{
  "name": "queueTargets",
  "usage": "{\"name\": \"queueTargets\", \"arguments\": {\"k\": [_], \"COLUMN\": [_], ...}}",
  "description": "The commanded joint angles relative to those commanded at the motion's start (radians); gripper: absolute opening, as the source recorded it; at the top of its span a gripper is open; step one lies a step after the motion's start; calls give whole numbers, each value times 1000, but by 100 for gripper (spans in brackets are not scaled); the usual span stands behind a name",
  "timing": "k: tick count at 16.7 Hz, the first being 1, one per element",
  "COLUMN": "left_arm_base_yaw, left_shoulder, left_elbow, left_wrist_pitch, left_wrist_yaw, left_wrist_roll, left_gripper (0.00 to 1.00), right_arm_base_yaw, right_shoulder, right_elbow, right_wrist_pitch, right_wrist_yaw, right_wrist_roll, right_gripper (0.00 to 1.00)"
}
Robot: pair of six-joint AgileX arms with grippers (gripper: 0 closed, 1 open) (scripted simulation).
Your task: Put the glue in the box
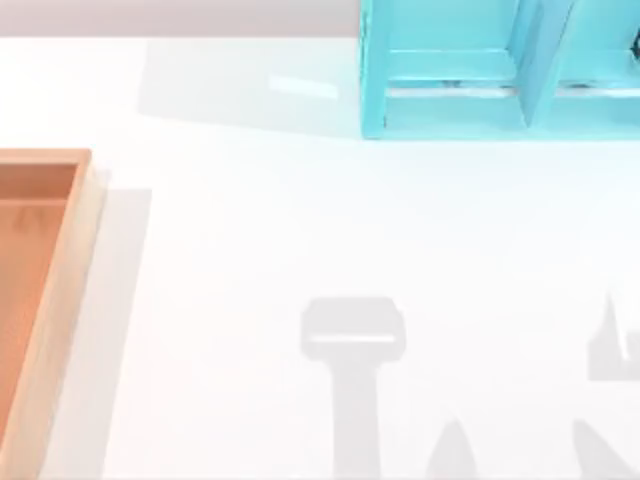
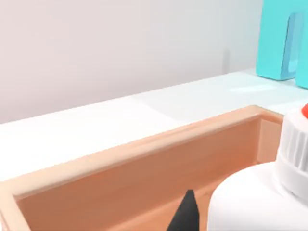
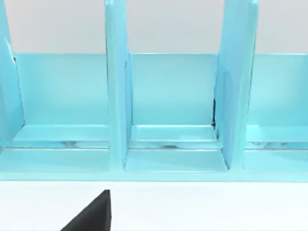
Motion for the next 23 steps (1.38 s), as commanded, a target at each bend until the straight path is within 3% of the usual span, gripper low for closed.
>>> {"name": "queueTargets", "arguments": {"k": [2, 3, 14, 20, 23], "left_arm_base_yaw": [0, 20, -189, -205, -205], "left_shoulder": [0, 38, 31, 66, 66], "left_elbow": [0, 123, -8, -25, -25], "left_wrist_pitch": [0, -68, 36, 45, 45], "left_wrist_yaw": [0, -162, -199, -204, -204], "left_wrist_roll": [0, -7, 40, 49, 49], "left_gripper": [0, 0, 0, 0, 23], "right_arm_base_yaw": [0, 0, 0, 0, 0], "right_shoulder": [0, 0, 0, 0, 0], "right_elbow": [0, 0, 0, 0, 0], "right_wrist_pitch": [0, 0, 0, 0, 0], "right_wrist_yaw": [0, 0, 0, 0, 0], "right_wrist_roll": [0, 0, 0, 0, 0], "right_gripper": [100, 100, 100, 100, 100]}}
